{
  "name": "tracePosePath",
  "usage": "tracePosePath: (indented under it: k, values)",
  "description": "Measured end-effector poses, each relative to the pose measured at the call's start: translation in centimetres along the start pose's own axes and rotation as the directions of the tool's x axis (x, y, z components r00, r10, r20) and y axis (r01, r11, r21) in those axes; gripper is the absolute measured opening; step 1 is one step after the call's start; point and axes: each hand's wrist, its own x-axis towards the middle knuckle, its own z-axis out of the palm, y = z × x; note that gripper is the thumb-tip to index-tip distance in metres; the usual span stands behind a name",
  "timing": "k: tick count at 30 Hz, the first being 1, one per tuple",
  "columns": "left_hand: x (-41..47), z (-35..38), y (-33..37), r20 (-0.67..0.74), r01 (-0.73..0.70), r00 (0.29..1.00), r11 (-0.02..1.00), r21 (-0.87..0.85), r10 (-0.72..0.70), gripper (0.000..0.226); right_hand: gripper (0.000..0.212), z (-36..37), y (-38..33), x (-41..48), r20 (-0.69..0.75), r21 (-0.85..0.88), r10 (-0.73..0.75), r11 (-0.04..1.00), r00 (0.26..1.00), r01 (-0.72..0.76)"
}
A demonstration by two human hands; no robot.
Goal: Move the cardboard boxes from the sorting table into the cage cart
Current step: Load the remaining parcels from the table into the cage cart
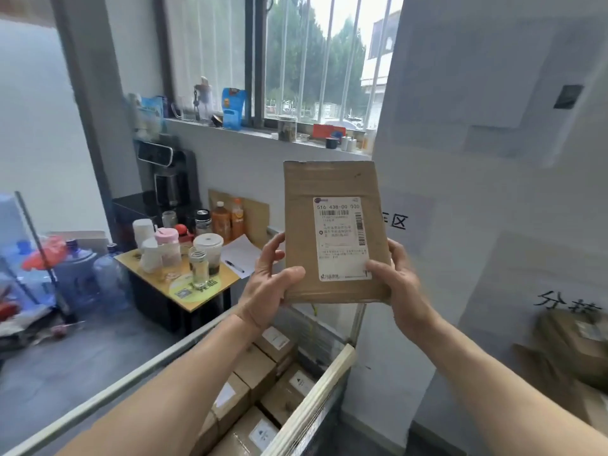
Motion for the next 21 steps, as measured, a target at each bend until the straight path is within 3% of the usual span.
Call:
tracePosePath:
  k: [3, 8, 11, 16, 21]
  values:
    - [-1.6, -5.8, 1.8, -0.038, -0.005, 0.999, 1.000, 0.025, 0.006, 0.076, 0.060, 5.8, 0.2, 0.5, 0.140, 0.076, 0.088, 0.992, 0.986, -0.099]
    - [-4.2, -14.0, 4.3, -0.084, -0.044, 0.995, 0.995, 0.095, 0.052, 0.073, 0.055, 14.4, 1.2, 1.1, 0.285, 0.155, 0.133, 0.971, 0.949, -0.183]
    - [-5.6, -18.5, 5.5, -0.108, -0.058, 0.991, 0.987, 0.149, 0.074, 0.071, 0.051, 19.3, 1.3, 1.5, 0.314, 0.197, 0.108, 0.964, 0.943, -0.176]
    - [-7.9, -24.1, 7.5, -0.146, -0.084, 0.980, 0.950, 0.302, 0.133, 0.067, 0.071, 26.1, 2.2, 2.5, 0.351, 0.203, 0.106, 0.961, 0.930, -0.186]
    - [-10.8, -28.8, 8.6, -0.293, 0.005, 0.946, 0.900, 0.436, 0.136, 0.080, 0.065, 31.2, 3.4, 3.4, 0.413, 0.200, 0.121, 0.955, 0.903, -0.220]
